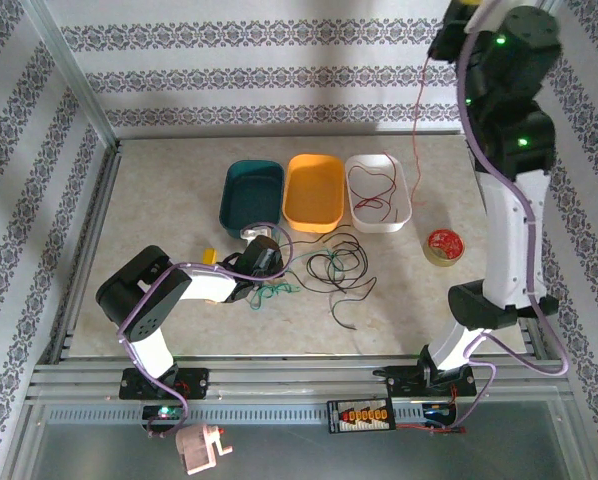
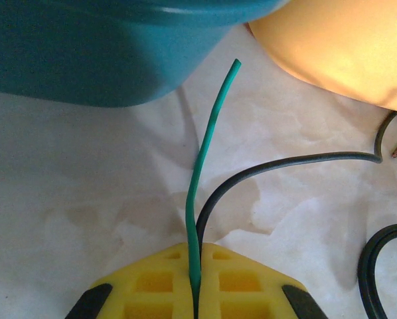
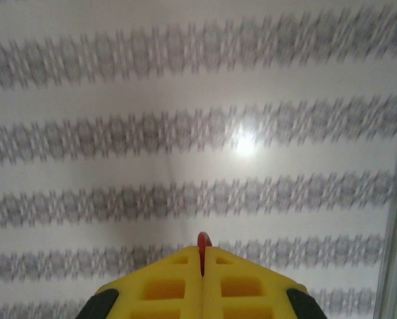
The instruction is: Untangle the cables
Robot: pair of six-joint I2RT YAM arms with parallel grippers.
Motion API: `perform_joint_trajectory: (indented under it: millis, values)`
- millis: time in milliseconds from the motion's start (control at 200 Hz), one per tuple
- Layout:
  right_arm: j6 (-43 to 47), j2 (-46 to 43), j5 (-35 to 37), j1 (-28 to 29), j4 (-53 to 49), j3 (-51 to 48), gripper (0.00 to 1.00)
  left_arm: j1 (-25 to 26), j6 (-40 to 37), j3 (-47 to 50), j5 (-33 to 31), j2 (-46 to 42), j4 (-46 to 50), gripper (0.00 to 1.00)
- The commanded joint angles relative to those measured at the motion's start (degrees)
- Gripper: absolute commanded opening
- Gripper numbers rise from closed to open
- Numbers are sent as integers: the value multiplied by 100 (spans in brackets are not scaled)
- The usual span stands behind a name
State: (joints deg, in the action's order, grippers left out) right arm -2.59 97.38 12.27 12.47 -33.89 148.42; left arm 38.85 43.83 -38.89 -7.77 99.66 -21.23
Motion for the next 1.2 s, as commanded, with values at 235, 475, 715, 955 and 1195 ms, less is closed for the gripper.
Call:
perform_joint_trajectory:
  millis: [235, 475, 715, 955, 1195]
  values:
    - [31, 69, -93, -74, 101, -408, 0, -71, 56, -13, 211, 221, 76, 0]
    - [-267, 68, -444, -66, 96, -879, 0, -62, 53, -30, 219, 256, 89, 0]
    - [-151, 226, -258, -25, 145, -401, 0, -62, 44, 13, 192, 203, 84, 0]
    - [24, 309, -206, -13, 172, 409, 0, -62, 45, -4, 211, 253, 51, 0]
    - [-168, 183, -384, -11, 199, -196, 0, -53, 28, -9, 210, 245, 58, 0]
